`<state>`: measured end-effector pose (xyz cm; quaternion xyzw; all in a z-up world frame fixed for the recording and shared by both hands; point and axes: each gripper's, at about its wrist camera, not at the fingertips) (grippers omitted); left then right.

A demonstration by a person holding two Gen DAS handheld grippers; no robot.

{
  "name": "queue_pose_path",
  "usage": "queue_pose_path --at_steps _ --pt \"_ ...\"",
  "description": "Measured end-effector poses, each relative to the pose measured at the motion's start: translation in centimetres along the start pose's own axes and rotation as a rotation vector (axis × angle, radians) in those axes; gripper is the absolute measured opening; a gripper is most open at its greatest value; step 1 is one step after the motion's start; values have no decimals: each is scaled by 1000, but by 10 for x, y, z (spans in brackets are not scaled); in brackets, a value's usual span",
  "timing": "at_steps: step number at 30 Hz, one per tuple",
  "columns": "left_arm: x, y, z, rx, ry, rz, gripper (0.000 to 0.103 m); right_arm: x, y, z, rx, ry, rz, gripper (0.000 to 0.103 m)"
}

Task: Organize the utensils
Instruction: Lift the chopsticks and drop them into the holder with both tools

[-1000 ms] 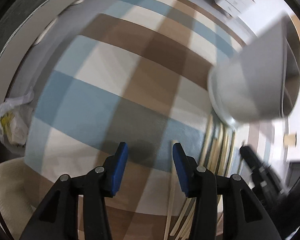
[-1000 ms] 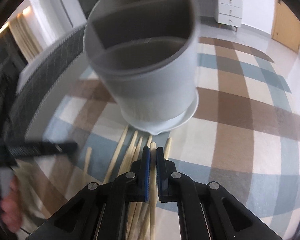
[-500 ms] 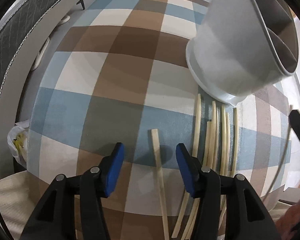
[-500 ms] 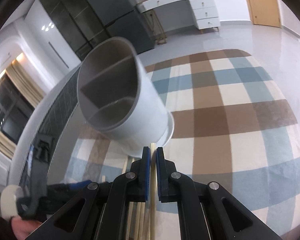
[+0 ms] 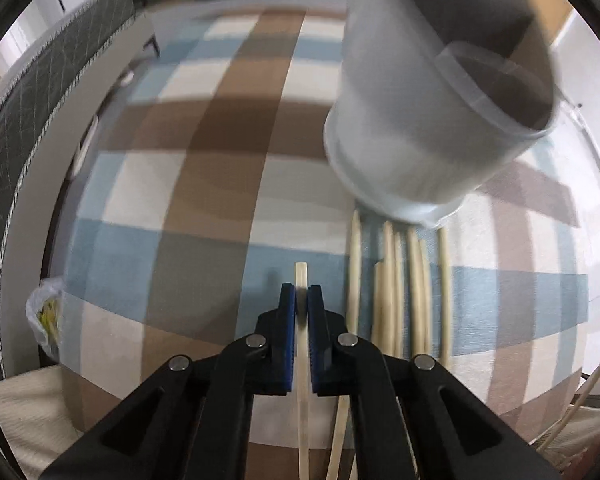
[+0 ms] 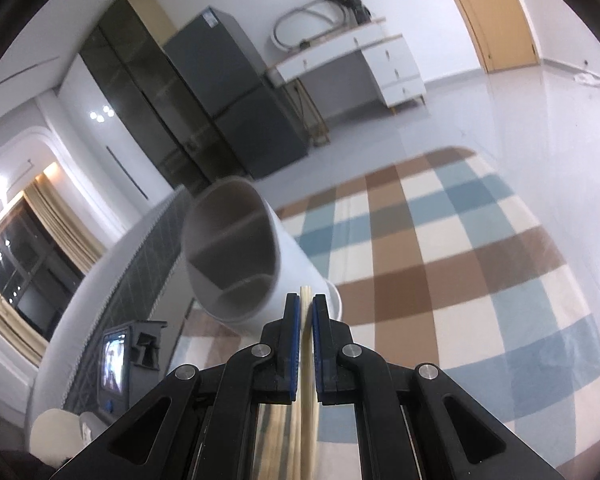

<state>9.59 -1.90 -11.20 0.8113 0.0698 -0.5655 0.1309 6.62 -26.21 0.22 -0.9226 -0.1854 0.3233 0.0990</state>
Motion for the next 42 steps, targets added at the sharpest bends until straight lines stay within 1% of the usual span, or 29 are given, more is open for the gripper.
queue_pose_path --at_steps 6,7,9,13,17,19,23,27,28,32,33,35,37,42 --pt "-59 -2 13 35 187 108 2 -28 -16 2 -39 88 3 5" --pt "-65 2 15 34 210 124 2 -35 -20 3 -48 106 4 5" --pt "-79 -2 18 30 238 167 1 -44 -27 4 -65 124 9 5" --pt "-87 -5 15 35 260 204 1 -60 -44 4 -112 165 16 5" --pt "-90 -3 11 46 247 217 1 -68 -55 3 -137 173 31 5" --pt "-94 -4 10 52 240 236 1 -73 -58 2 -142 180 37 5" --pt "-119 -5 7 73 261 286 1 -86 -65 -9 -155 223 41 5" --pt "-150 -6 -14 44 297 355 1 -92 -74 -28 -189 272 36 5" --pt "-156 -6 -18 38 307 365 1 -93 -77 -38 -209 287 31 5" --pt "-187 1 -47 25 375 424 1 -93 -87 -66 -256 349 -9 5" --pt "-192 2 -53 26 391 440 1 -92 -89 -74 -268 366 -8 5" --pt "-205 7 -68 24 439 467 1 -86 -93 -93 -290 396 -22 5" --pt "-212 10 -84 16 475 494 1 -80 -93 -109 -302 429 -35 5" --pt "-217 15 -117 -4 595 514 1 -56 -95 -142 -354 510 -52 5"
Point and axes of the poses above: each gripper's, at about its wrist camera, not at the fingertips, and x roughly the way its jaws point, y to its right, z to its underside, and after that the axes turned 12 degrees about -x, right-handed
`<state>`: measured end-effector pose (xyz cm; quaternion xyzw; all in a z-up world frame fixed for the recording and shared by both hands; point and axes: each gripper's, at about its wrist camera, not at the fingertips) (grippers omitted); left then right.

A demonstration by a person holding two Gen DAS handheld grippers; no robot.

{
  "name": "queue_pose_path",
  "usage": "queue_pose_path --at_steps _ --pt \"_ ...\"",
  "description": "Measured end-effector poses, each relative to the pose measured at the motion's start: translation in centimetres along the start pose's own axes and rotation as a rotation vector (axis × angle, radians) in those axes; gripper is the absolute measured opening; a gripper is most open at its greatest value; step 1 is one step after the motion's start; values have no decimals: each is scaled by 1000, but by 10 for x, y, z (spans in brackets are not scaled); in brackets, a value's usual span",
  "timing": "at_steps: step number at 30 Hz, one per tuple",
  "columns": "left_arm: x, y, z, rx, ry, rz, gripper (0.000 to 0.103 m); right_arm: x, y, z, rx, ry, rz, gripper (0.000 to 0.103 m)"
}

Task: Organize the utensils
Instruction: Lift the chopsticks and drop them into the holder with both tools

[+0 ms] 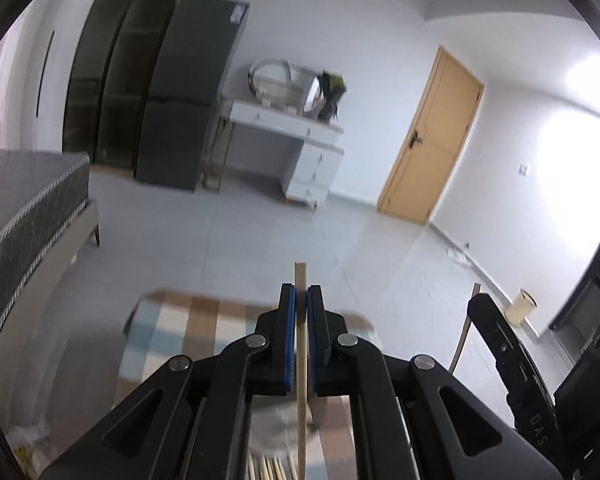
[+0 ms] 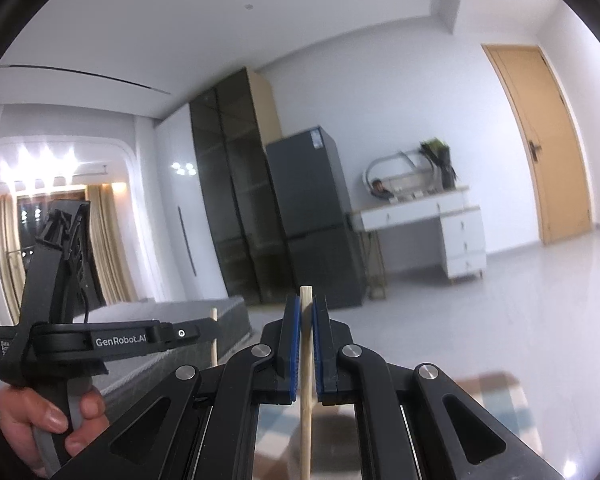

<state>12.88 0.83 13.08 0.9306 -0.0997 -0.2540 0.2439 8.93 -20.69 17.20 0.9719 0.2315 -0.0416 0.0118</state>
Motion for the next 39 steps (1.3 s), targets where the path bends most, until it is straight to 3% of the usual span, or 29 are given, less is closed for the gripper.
queue_pose_path --at_steps 9,16,23,31,39 --pt "52 -18 -14 15 81 9 1 83 10 11 12 33 4 5" --pt "76 -36 -12 -13 93 7 1 122 26 35 59 40 80 5" --pt "76 -34 -2 -7 97 26 1 128 28 56 107 54 128 5" --pt "71 -29 4 11 73 37 1 114 4 68 2 53 161 5" --pt "61 -22 11 51 73 19 1 102 -1 75 -32 12 130 5"
Point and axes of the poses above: each gripper's, at about its wrist camera, not at the fingertips, and x roughly the way its jaws point, y to its right, z to its underside, and after that the axes turned 12 degrees about -x, right-handed
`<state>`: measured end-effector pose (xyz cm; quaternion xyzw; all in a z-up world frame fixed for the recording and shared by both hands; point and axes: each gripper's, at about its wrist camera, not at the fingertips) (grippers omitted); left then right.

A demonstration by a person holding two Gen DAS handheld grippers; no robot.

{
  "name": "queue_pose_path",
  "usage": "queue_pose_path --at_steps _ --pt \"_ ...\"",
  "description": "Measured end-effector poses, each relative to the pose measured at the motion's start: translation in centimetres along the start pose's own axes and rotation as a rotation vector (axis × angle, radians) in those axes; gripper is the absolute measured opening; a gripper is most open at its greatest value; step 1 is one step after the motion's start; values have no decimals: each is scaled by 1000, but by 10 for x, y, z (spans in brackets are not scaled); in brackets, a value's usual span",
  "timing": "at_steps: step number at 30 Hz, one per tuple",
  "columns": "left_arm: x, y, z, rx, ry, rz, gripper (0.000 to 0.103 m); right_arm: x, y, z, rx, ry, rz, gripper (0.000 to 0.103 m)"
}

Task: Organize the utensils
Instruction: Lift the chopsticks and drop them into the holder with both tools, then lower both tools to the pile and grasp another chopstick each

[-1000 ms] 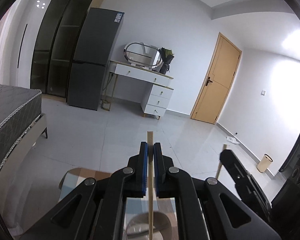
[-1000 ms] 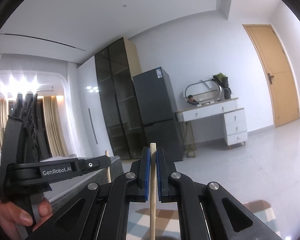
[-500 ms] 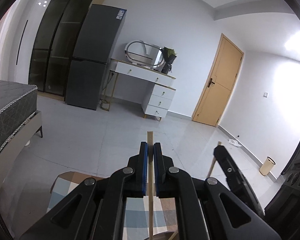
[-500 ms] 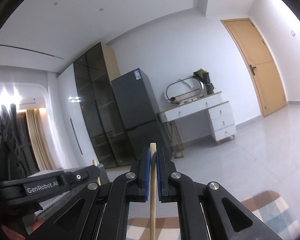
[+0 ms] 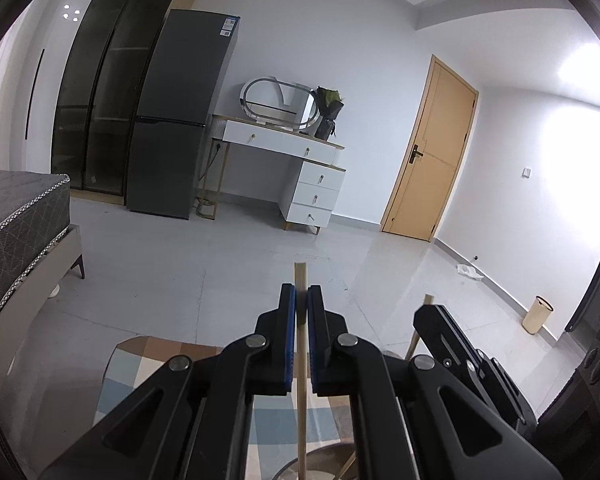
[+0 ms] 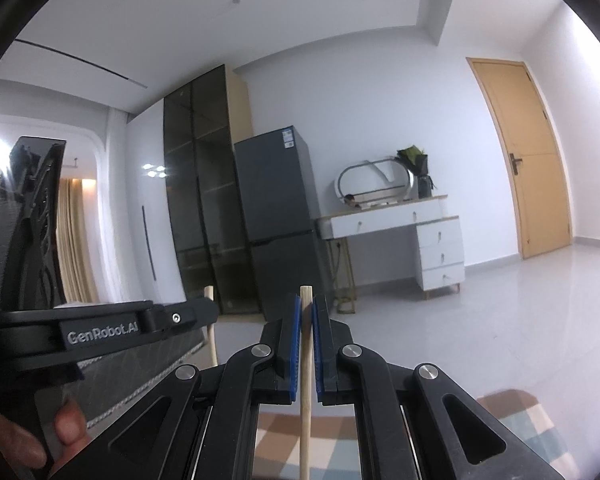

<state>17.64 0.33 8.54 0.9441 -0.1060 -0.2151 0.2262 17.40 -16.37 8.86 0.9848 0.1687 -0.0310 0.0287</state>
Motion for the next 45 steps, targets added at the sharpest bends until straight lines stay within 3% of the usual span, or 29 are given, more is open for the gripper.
queue_pose_path --at_steps 15,24,26,30,31,32,33,37,40,45 --pt "-2 13 9 35 -69 -28 1 -26 6 0 -24 -100 -65 5" --pt "-9 15 15 41 -211 8 1 -36 18 -1 34 -196 -156 9" --pt "-11 15 14 30 -254 -10 2 -38 21 -3 58 -231 -195 12" --pt "-32 22 15 28 -254 -54 2 -65 29 -5 79 -262 -191 19" --pt "-38 24 15 31 -251 -66 2 -75 30 -7 83 -257 -182 28" --pt "-45 27 16 32 -253 -75 4 -82 31 -10 84 -253 -174 38" --pt "-50 30 17 30 -255 -82 12 -92 33 -13 86 -246 -163 41" --pt "-76 39 26 10 -218 -117 53 -124 33 -21 78 -244 -141 62" --pt "-93 46 33 18 -188 -125 67 -152 32 -26 89 -229 -117 73" --pt "-112 53 46 31 -173 -131 76 -181 28 -27 94 -231 -87 82"
Point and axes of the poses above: each gripper's, at about its wrist camera, not at the fingertips, and x roughly the way its jaws point, y to its right, z to its underside, and after that the axes turned 12 degrees about -x, right-handed
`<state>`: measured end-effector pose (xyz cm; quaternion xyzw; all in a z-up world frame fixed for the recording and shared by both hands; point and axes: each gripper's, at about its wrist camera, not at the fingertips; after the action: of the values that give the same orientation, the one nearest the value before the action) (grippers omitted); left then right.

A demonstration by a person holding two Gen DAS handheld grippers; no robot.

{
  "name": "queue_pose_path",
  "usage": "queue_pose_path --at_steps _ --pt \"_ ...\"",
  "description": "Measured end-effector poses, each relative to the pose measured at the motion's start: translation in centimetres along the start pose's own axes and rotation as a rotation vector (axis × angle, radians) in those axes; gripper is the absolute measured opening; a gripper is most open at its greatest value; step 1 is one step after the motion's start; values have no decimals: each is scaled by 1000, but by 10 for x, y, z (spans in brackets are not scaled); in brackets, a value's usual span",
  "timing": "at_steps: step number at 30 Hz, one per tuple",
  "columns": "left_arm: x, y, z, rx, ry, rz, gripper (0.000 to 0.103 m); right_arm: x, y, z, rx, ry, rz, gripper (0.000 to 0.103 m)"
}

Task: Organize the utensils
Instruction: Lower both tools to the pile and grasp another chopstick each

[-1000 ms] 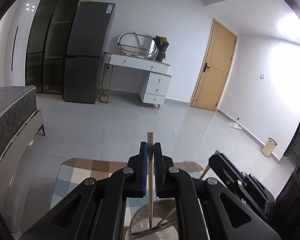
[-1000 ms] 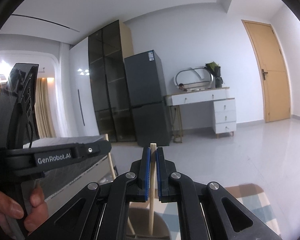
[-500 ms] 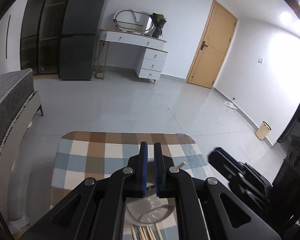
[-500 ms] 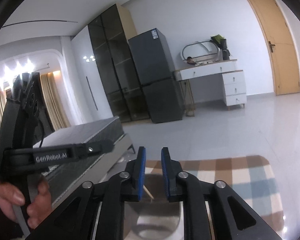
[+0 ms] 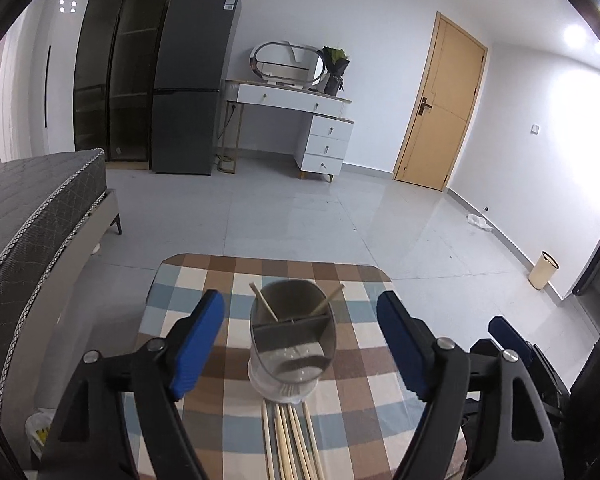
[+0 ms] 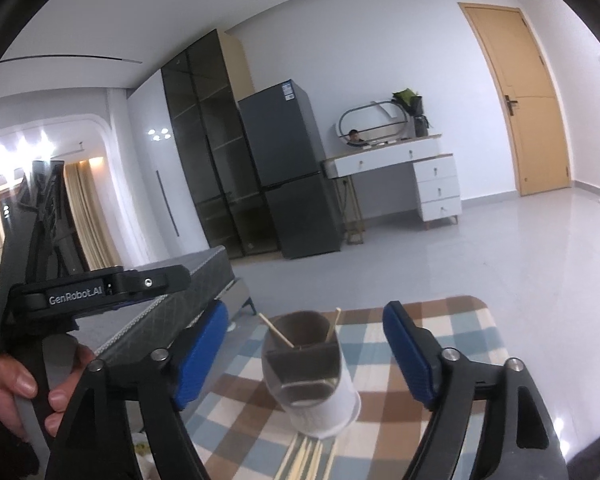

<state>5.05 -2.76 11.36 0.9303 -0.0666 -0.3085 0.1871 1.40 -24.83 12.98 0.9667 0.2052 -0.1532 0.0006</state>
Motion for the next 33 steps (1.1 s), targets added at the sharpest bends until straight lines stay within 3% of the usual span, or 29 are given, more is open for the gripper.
queue_pose_path --at_steps 4,6,12,19,24,33 --pt "-5 -3 14 -13 -16 3 76 -15 -4 6 14 -3 36 99" --pt "-8 -5 20 -23 -14 0 77 -17 -5 9 21 -16 47 102" --pt "-6 -17 40 -33 8 -35 83 -20 -7 28 35 -64 32 103" --pt "3 -34 67 -7 36 -92 84 -12 -11 62 48 -153 37 103" --pt "18 -55 79 -51 46 -155 84 1 -11 80 30 -227 49 103" --pt "49 -79 96 -57 -30 -201 84 25 -19 105 26 -348 24 103"
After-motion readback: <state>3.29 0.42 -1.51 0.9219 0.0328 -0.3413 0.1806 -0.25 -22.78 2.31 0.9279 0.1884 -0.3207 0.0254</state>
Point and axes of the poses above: each gripper's, at about its wrist camera, not at the fingertips, and x roughly the way its jaws point, y to its right, z to its underside, and after that the axes turned 12 degrees about -x, right-handed
